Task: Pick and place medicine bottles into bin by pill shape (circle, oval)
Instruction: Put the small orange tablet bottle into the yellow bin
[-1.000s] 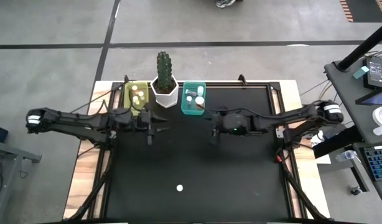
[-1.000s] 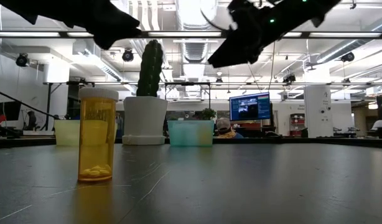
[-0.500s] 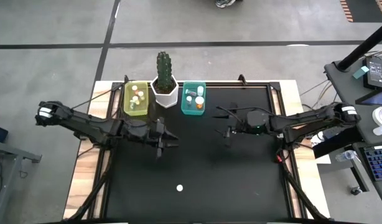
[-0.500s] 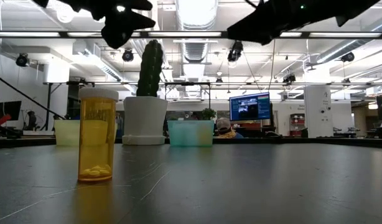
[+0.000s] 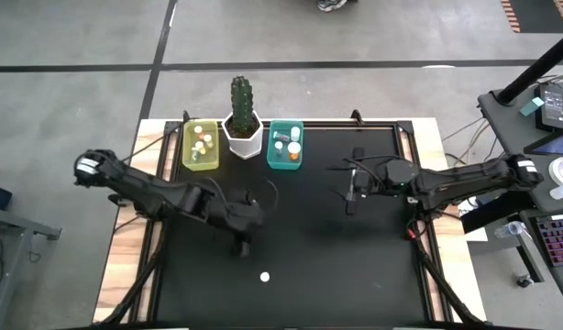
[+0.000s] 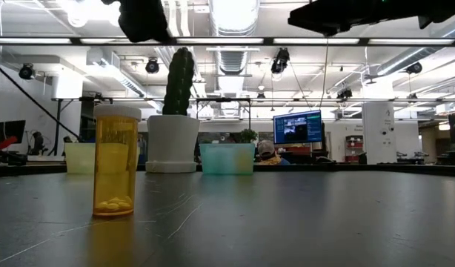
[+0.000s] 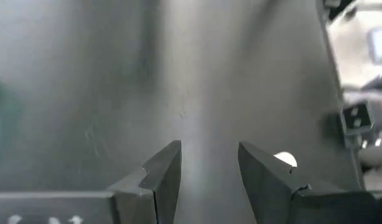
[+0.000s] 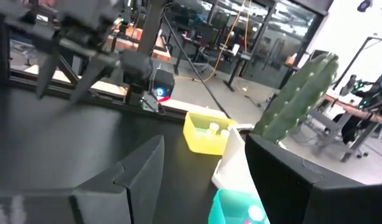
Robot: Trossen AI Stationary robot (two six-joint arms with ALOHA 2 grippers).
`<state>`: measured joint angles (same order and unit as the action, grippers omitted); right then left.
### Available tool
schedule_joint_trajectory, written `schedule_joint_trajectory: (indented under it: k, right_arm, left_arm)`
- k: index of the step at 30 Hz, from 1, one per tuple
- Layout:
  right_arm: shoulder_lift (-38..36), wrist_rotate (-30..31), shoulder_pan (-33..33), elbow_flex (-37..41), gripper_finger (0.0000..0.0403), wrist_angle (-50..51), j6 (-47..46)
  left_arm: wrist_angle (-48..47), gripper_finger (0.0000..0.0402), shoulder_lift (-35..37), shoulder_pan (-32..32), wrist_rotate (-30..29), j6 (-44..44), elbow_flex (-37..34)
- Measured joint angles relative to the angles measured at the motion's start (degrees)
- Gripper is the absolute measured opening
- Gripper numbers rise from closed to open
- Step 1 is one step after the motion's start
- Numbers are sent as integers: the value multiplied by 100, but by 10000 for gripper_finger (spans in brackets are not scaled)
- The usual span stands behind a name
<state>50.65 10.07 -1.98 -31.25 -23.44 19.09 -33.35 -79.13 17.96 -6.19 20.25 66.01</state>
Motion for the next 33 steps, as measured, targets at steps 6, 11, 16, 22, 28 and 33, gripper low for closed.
schedule_joint_trajectory:
  k: [6,11,16,22,28,33]
  right_arm:
    - [-115,6,0,24,219,42,50]
    - [-66,25,0,40,219,64,79]
    - [-32,43,27,40,219,41,235]
    - [-32,46,197,36,219,-92,306]
    - [-32,44,358,35,219,-140,397]
    - [-26,46,490,34,219,-164,450]
  left_arm:
    - [-373,144,-645,528,-45,95,454]
    - [-397,144,-1304,915,-176,342,724]
    - [-696,144,-1829,1204,-173,786,1119]
    - [-600,156,-2291,1349,-111,800,1374]
    - [-553,210,-2353,1346,-112,797,1436]
    - [-435,240,-2440,1379,-134,792,1343]
